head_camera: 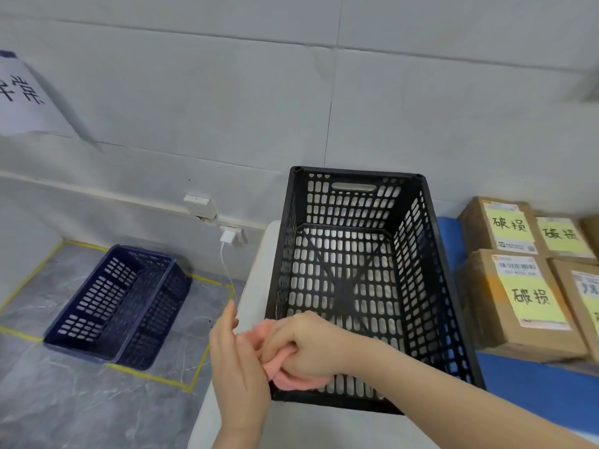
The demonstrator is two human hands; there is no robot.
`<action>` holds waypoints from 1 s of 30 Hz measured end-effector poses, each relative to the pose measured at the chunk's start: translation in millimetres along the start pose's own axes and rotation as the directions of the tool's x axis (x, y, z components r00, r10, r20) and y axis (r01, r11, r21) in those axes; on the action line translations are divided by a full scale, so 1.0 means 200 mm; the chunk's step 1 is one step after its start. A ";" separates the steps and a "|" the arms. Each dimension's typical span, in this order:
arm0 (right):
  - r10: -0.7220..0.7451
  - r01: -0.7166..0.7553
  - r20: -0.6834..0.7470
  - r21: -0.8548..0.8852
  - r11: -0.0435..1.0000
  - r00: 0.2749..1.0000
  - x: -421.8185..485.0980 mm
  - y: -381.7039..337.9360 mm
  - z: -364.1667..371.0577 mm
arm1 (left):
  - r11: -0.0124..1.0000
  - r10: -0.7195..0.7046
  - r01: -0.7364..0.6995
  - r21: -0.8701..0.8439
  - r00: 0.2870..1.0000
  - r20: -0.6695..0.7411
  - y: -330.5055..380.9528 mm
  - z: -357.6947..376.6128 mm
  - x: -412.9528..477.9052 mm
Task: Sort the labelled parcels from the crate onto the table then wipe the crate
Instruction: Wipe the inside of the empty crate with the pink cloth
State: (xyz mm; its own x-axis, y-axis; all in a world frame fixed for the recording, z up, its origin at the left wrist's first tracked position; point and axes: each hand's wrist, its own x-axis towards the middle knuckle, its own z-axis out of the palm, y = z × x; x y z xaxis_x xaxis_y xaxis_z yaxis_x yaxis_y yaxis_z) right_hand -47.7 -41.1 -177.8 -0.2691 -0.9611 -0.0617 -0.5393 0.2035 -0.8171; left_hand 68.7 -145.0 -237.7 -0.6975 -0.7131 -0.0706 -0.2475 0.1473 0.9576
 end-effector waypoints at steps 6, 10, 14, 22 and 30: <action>0.240 -0.269 0.275 0.074 0.960 0.931 0.01 -0.05 -0.11 | 0.881 0.363 -0.332 0.337 0.931 -0.031 0.05 0.00 -0.02; 0.347 -0.407 0.402 0.073 0.911 0.848 0.02 -0.04 -0.15 | 0.817 0.432 -0.423 0.392 0.899 0.070 0.00 -0.02 0.00; 0.438 -0.516 0.479 0.037 0.856 0.761 -0.03 -0.05 -0.15 | 0.817 0.416 -0.439 0.373 0.898 0.146 0.00 -0.03 0.02; 0.525 -0.638 0.371 0.344 0.689 0.766 -0.27 -0.05 -0.24 | 0.937 0.026 -0.082 0.340 0.986 0.165 0.30 0.04 0.18; 0.727 -0.519 -0.045 0.670 0.531 0.685 -0.41 0.08 -0.23 | 0.757 -0.075 -0.126 0.642 0.958 0.276 0.31 0.27 0.41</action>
State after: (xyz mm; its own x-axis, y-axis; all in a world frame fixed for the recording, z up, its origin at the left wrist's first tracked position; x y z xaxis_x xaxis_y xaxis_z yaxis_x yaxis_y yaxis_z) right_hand -70.8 49.0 -159.1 -0.6125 -0.5025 -0.6102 0.3880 0.4814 -0.7859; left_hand -40.5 -158.2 -199.8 -0.8357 -0.5049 -0.2162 -0.5308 0.6411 0.5543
